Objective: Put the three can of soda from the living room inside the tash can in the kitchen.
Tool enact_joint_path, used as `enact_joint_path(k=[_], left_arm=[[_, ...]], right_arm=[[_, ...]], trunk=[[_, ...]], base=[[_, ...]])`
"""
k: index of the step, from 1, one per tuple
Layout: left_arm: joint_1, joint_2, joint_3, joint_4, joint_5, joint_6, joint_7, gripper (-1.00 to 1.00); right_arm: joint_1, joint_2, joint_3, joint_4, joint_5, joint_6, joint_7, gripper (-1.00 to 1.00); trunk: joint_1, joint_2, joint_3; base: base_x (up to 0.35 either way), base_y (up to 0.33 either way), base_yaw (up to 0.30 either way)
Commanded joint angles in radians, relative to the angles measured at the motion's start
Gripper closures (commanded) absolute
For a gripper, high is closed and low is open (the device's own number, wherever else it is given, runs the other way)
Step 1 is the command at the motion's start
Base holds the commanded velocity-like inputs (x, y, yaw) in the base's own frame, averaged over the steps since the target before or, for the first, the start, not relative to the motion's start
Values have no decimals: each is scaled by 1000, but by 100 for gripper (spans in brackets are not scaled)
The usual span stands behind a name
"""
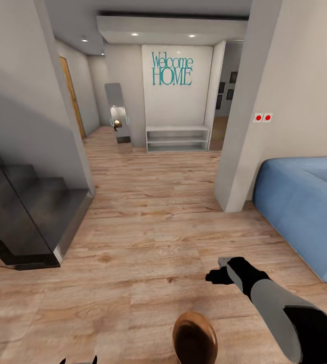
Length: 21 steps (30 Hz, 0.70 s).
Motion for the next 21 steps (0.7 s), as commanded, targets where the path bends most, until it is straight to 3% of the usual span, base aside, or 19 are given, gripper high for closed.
enact_joint_path(k=[1, 14, 21], left_arm=[[0, 0, 0, 0, 1, 0, 0, -100], [0, 0, -2, -6, 2, 0, -2, -100], [0, 0, -5, -3, 0, 0, -1, -100]], right_arm=[[-2, 0, 0, 3, 0, -2, 0, -100], [-7, -4, -1, 8, -4, -2, 14, -100], [-7, -4, -1, 5, -4, 0, 19, -100]], trunk=[[0, 0, 0], [0, 0, 0], [27, -49, -22]], base=[[0, 0, 0], [0, 0, 0], [0, 0, 0]])
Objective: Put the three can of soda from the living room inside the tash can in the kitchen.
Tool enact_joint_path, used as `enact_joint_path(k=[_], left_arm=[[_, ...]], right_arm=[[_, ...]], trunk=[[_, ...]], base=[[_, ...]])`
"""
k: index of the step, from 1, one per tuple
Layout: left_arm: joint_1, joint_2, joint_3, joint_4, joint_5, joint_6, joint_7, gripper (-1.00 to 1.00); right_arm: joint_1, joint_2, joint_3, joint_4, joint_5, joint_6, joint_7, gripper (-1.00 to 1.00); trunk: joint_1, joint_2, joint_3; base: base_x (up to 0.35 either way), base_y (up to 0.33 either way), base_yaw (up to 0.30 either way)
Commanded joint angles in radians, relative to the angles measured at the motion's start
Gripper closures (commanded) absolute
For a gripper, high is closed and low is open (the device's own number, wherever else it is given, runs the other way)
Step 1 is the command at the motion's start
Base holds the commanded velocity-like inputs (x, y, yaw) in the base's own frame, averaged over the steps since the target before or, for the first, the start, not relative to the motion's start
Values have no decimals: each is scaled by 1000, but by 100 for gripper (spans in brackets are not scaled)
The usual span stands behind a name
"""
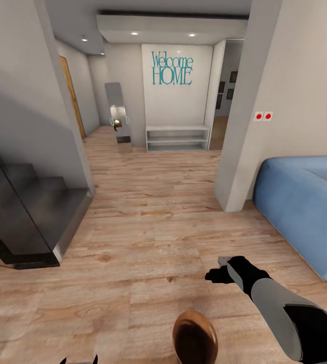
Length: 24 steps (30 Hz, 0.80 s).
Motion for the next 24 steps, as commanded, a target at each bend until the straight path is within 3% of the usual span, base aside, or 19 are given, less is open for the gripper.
enact_joint_path(k=[1, 24], left_arm=[[0, 0, -1, 1, -1, 0, 0, -100], [0, 0, -4, -4, -6, 0, 2, -100]], right_arm=[[0, 1, 0, 0, 0, 0, 0, -100], [0, 3, 1, -6, 1, -3, 0, -100]], trunk=[[4, -7, -3], [92, -168, -75]], base=[[0, 0, 0], [0, 0, 0]])
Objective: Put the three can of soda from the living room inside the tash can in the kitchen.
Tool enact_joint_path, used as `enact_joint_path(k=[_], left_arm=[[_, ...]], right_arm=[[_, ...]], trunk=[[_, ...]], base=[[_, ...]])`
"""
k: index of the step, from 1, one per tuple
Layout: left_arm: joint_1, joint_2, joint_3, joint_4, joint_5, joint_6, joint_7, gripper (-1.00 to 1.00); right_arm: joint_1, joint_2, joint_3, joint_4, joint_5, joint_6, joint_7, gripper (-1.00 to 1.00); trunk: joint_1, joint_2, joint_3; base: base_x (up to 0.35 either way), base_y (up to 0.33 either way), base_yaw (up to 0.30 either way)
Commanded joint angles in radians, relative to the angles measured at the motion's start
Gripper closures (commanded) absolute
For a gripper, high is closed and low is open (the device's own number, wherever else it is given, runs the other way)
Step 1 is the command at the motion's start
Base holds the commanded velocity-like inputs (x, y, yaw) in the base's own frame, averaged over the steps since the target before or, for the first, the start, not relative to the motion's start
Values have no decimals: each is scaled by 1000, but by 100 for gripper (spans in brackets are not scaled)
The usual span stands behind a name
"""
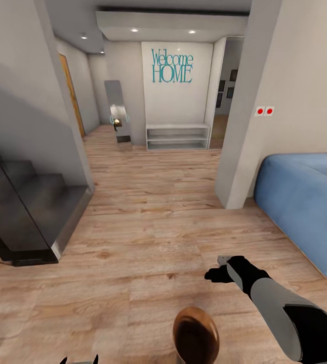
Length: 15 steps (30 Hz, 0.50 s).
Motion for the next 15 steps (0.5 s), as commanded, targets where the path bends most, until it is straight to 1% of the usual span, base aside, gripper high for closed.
enact_joint_path(k=[1, 15], left_arm=[[0, 0, 0, 0, 0, 0, 0, -100], [0, -1, -3, 7, 0, 1, -3, -100]], right_arm=[[0, 0, 0, 0, 0, -1, 0, -100], [2, -4, -1, 1, 0, -6, -2, -100]], trunk=[[4, -7, -3], [58, -105, -47]], base=[[0, 0, 0], [0, 0, 0]])
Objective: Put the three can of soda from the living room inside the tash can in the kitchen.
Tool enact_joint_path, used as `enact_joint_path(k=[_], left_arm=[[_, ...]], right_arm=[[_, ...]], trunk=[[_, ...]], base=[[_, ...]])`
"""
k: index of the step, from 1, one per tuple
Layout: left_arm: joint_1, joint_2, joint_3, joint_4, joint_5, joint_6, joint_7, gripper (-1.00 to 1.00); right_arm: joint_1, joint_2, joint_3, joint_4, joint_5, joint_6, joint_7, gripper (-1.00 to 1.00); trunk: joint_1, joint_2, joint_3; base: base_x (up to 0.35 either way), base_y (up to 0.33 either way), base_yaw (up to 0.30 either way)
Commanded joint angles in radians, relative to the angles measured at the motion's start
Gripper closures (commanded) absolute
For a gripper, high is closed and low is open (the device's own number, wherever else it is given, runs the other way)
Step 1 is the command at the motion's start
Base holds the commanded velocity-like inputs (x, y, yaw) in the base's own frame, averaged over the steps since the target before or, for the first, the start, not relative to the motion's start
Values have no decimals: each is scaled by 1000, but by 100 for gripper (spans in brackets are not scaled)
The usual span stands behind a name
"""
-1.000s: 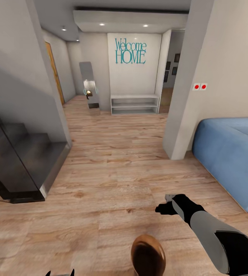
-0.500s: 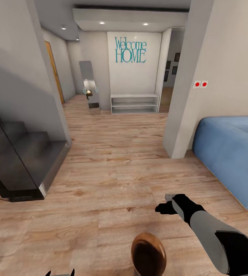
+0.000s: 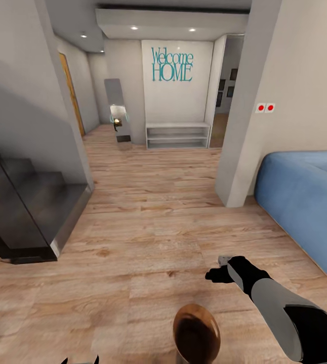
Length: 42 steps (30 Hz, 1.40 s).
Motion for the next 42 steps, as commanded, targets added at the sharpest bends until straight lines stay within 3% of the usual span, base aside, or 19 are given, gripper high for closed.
enact_joint_path(k=[1, 42], left_arm=[[0, 0, 0, 1, 0, 0, 0, -100], [0, 0, -1, 2, 0, 3, 2, -100]], right_arm=[[0, 0, 0, 0, 0, 0, 0, -100], [0, 5, 3, 0, 1, -5, -10, -100]], trunk=[[4, -7, -3], [161, -294, -132]], base=[[0, 0, 0], [0, 0, 0]])
